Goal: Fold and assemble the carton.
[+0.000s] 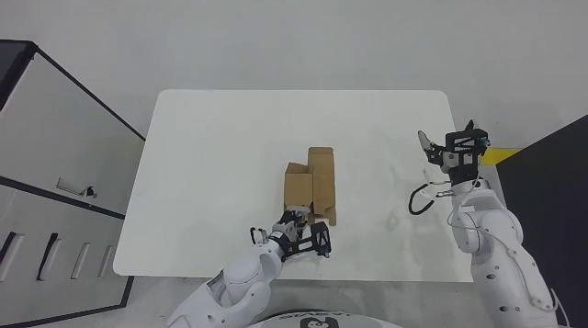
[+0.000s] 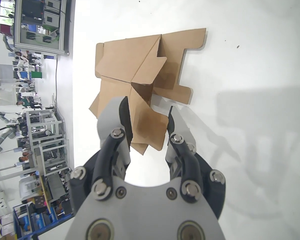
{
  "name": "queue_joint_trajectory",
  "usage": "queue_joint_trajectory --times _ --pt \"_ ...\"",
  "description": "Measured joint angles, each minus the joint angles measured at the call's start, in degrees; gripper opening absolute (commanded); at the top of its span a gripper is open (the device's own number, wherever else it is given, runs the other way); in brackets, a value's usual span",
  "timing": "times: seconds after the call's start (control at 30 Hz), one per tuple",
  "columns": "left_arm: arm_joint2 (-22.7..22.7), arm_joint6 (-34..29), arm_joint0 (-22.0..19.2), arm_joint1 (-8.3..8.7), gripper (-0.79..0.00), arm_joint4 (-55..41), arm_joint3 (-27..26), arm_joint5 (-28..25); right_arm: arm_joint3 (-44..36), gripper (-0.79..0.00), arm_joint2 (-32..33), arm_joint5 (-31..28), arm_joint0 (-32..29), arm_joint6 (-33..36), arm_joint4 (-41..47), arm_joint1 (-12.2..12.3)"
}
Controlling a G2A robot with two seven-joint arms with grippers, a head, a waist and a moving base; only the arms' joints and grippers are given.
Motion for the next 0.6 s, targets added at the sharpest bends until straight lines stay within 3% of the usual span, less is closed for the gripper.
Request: queue_joint_trajectory --times 0.13,0.2,0.27,0.3,0.47,0.6 --pt "-0.23 0.09 0.38 0.03 -0.511 1.07 -0.57 1.72 0.00 0.000 0.00 0.00 0.00 0.00 0.00 0.00" --pt "-0.36 0.11 0.56 0.04 -0.600 1.71 -0.85 2.85 0.00 0.000 0.00 0.00 0.00 0.00 0.00 0.00" --pt "-0.57 0.18 0.77 0.03 -0.754 2.28 -1.18 4.40 0.00 0.000 0.00 0.00 0.00 0.00 0.00 0.00" --pt "-0.65 0.18 0.84 0.02 -0.785 2.54 -1.27 5.01 0.00 0.000 0.00 0.00 0.00 0.00 0.00 0.00" --pt "-0.93 0.07 0.74 -0.10 -0.785 3.07 -1.29 6.20 0.00 0.000 0.00 0.00 0.00 0.00 0.00 0.00" --pt "-0.94 -0.01 0.25 -0.26 -0.650 3.11 -0.89 6.12 0.00 0.000 0.00 0.00 0.00 0.00 0.00 0.00"
